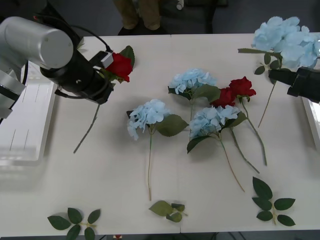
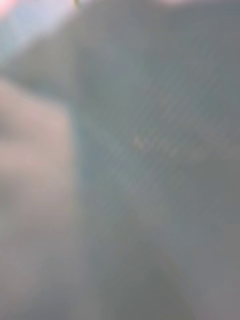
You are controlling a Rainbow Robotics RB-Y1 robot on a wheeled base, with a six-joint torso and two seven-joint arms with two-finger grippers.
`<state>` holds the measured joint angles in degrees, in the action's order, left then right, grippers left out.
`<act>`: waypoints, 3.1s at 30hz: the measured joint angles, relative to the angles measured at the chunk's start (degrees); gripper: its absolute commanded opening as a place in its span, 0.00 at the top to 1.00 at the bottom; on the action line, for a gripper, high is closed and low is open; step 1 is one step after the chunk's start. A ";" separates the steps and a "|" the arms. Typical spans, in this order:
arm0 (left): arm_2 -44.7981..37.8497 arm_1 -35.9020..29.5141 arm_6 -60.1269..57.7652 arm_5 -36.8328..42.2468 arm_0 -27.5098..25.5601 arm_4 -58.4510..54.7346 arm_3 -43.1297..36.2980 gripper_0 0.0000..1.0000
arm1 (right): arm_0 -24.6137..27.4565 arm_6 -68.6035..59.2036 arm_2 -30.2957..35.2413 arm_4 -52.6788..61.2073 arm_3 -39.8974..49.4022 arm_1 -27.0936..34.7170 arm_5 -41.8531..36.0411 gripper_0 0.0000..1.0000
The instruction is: Place the red flowers into the right box and the blue flowers into the left box. If a person shows an open palm, hand one flower to the person first, then continue sorting.
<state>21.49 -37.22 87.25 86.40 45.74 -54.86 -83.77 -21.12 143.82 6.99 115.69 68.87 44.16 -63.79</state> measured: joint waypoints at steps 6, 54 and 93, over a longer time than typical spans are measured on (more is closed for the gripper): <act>-6.48 -0.02 14.82 0.05 0.00 -6.89 -0.04 1.00 | -3.50 0.91 -0.22 4.66 2.85 0.00 -3.61 1.00; -6.54 17.56 71.33 -36.00 -7.47 -57.05 -0.10 1.00 | 5.33 -25.79 -3.45 -58.75 9.04 -7.12 6.20 0.59; -6.54 17.64 71.33 -36.21 -7.47 -58.87 -0.11 1.00 | 7.81 2.08 0.61 5.49 14.54 6.23 -6.88 0.16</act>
<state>14.94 -19.58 158.58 50.19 38.27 -113.72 -83.88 -13.31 145.91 7.60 121.18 83.42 50.40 -70.68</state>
